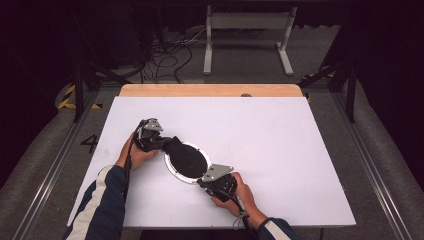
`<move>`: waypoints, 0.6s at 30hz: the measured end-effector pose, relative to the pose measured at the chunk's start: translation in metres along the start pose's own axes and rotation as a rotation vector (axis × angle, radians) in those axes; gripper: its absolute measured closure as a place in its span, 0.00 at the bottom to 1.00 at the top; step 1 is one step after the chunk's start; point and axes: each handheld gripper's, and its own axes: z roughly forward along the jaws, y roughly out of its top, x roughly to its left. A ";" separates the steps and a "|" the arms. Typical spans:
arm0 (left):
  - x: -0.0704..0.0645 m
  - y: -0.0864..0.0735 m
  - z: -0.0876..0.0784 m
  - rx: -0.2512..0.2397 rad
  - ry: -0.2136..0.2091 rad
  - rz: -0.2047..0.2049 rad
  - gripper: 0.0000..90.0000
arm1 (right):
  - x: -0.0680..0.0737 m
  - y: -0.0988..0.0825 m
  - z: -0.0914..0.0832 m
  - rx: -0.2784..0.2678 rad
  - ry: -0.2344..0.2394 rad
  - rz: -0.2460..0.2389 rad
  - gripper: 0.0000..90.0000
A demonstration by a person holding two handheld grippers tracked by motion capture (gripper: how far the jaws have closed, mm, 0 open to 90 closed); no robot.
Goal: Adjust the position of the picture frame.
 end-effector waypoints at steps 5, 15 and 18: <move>-0.004 -0.006 -0.005 -0.016 -0.002 -0.005 1.00 | -0.009 -0.006 -0.009 0.017 -0.039 0.013 1.00; -0.019 -0.018 -0.013 -0.036 -0.011 -0.010 1.00 | -0.017 -0.015 -0.018 0.010 -0.037 0.048 1.00; -0.020 -0.021 -0.014 -0.050 -0.023 -0.028 1.00 | -0.013 -0.014 -0.018 0.001 0.004 0.049 1.00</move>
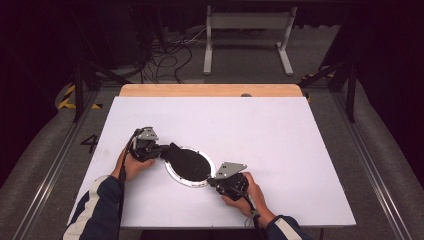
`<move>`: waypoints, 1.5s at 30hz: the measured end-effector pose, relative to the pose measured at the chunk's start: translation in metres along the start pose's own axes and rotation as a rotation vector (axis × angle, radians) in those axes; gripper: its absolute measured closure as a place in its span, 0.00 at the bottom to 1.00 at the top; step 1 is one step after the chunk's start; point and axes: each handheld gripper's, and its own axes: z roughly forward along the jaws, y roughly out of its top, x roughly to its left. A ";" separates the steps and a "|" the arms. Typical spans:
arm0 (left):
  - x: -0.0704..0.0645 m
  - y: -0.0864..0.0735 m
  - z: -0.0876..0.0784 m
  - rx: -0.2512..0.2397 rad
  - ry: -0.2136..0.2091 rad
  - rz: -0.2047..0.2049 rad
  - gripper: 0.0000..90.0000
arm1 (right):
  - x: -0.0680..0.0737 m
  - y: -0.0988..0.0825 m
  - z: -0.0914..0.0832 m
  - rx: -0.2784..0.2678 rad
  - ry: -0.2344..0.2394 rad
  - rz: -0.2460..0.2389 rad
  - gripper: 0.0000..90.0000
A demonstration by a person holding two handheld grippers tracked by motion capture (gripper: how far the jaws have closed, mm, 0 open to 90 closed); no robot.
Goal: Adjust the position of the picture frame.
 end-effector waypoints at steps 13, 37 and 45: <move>-0.015 -0.009 -0.006 -0.023 -0.017 0.019 1.00 | 0.017 0.004 0.004 0.020 0.005 -0.042 1.00; -0.040 -0.015 -0.007 -0.002 -0.094 0.044 1.00 | -0.038 -0.015 -0.016 0.014 -0.125 0.111 1.00; -0.061 -0.012 -0.001 0.000 -0.123 0.106 0.98 | -0.058 -0.025 -0.024 0.000 -0.169 0.177 1.00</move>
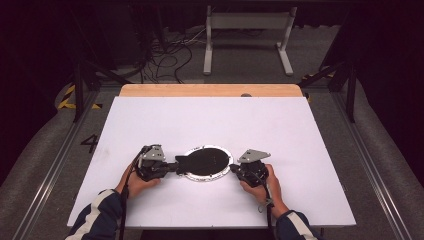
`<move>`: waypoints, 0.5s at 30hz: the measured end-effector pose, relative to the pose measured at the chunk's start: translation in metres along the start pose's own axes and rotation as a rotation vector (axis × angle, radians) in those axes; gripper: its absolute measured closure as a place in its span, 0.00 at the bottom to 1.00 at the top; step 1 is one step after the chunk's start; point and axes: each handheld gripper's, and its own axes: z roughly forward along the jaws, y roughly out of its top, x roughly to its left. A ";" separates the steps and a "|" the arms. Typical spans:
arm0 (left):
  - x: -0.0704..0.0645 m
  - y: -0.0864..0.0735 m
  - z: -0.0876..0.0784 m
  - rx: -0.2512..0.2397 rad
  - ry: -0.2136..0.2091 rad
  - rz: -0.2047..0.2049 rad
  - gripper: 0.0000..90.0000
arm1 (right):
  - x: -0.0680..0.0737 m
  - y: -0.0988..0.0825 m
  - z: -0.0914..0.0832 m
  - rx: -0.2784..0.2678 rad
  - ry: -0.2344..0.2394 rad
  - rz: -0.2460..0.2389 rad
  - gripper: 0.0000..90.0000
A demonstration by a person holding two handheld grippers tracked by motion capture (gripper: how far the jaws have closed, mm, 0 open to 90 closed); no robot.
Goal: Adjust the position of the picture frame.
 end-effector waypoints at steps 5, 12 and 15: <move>-0.009 0.003 0.004 0.000 -0.011 0.017 0.97 | -0.004 -0.002 -0.003 0.004 -0.014 0.007 1.00; -0.021 0.006 0.009 -0.001 -0.017 0.032 0.98 | -0.005 -0.003 -0.005 0.008 -0.008 0.007 1.00; -0.027 0.008 0.011 0.001 -0.025 0.047 0.98 | -0.005 -0.004 -0.006 0.009 -0.012 0.010 1.00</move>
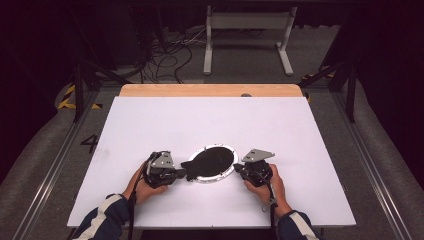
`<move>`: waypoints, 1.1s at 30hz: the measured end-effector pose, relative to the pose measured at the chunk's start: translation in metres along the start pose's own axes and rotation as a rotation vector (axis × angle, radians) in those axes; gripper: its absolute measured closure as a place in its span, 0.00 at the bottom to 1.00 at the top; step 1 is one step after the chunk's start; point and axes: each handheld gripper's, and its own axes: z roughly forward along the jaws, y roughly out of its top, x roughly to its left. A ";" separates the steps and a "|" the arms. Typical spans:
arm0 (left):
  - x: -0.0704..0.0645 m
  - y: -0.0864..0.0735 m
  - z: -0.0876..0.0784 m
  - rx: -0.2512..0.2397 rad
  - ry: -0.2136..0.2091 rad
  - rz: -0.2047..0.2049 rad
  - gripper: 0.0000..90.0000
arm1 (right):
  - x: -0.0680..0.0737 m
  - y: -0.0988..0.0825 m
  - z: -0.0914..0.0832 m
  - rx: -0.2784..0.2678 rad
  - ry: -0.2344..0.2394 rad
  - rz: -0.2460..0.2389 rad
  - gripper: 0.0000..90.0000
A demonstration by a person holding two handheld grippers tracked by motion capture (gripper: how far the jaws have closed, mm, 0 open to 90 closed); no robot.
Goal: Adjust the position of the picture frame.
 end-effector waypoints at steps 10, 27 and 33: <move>-0.011 0.006 0.007 0.002 -0.030 0.024 1.00 | -0.001 0.000 0.000 0.007 0.019 -0.003 1.00; -0.027 0.017 0.020 0.002 -0.057 0.053 1.00 | -0.002 0.004 0.005 -0.002 -0.034 -0.007 1.00; -0.035 0.024 0.027 -0.002 -0.069 0.058 1.00 | 0.000 0.005 0.008 -0.016 -0.060 0.012 1.00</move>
